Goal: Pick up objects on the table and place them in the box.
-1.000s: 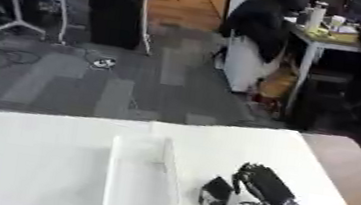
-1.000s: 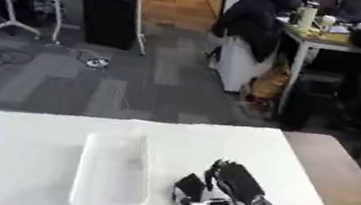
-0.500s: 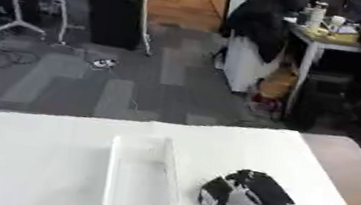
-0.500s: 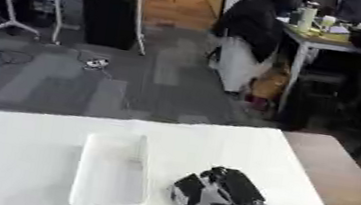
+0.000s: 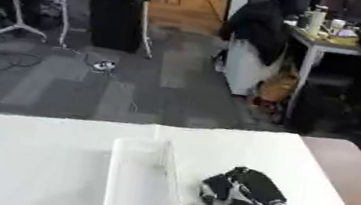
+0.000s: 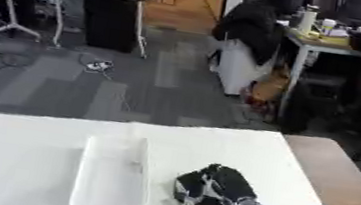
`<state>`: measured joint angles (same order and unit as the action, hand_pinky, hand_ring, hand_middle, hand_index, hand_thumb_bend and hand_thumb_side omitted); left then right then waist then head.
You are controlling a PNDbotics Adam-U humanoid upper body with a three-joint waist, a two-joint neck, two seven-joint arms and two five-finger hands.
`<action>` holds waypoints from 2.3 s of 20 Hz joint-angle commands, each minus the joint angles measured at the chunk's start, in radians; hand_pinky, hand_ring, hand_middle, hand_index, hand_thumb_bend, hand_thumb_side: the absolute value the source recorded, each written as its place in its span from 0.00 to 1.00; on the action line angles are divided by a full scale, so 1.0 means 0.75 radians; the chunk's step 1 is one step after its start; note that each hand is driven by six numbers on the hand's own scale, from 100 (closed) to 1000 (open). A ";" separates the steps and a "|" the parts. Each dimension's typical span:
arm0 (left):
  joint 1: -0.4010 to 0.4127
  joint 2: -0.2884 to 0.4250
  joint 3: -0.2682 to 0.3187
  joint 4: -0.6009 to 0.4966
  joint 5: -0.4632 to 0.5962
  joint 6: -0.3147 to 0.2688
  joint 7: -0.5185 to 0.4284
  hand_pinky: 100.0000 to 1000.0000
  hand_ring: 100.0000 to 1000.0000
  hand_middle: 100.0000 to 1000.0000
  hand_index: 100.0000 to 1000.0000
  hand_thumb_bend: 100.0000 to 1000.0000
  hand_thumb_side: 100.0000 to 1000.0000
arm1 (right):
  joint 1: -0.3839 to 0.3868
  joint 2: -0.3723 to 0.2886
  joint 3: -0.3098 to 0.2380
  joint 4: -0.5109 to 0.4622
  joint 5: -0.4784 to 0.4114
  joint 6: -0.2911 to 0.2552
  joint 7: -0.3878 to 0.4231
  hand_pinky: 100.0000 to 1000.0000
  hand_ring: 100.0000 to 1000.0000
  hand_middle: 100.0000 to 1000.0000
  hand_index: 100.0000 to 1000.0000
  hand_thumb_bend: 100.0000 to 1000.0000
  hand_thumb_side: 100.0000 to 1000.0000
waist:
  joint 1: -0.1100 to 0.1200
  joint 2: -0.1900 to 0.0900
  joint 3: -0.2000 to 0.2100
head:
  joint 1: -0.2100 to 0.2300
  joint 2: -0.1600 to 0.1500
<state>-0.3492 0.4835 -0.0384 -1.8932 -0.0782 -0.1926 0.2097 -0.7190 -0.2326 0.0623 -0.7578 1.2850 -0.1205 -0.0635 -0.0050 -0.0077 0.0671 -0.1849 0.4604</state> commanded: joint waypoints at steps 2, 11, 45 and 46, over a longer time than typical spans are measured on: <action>-0.027 0.019 0.006 -0.019 0.008 -0.001 -0.001 0.54 0.56 0.71 0.85 0.06 1.00 | -0.027 0.022 -0.008 -0.058 0.067 0.080 0.032 0.60 0.56 0.53 0.69 0.73 1.00 | 0.000 -0.018 0.005 | 0.002 -0.020; -0.025 0.022 0.006 -0.019 0.007 -0.001 -0.001 0.54 0.56 0.72 0.85 0.06 1.00 | 0.013 0.003 -0.018 -0.076 0.174 0.099 0.196 0.00 0.11 0.22 0.47 0.85 0.80 | -0.001 -0.018 0.000 | 0.009 -0.010; -0.026 0.020 0.007 -0.018 0.008 0.000 0.002 0.54 0.56 0.72 0.85 0.06 1.00 | 0.010 0.061 0.016 -0.594 -0.722 -0.225 -0.142 0.00 0.00 0.00 0.28 0.73 0.54 | 0.003 -0.022 -0.002 | -0.003 -0.034; -0.026 0.019 0.007 -0.018 0.008 0.000 0.002 0.54 0.56 0.72 0.85 0.06 1.00 | 0.006 0.065 0.025 -0.599 -0.733 -0.230 -0.124 0.00 0.00 0.00 0.28 0.73 0.54 | 0.003 -0.022 -0.001 | -0.003 -0.034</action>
<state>-0.3557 0.4834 -0.0391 -1.8932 -0.0779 -0.1926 0.2096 -0.6910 -0.1802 0.0741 -1.1807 0.7529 -0.2879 -0.1748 -0.0060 -0.0114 0.0648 -0.1848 0.4492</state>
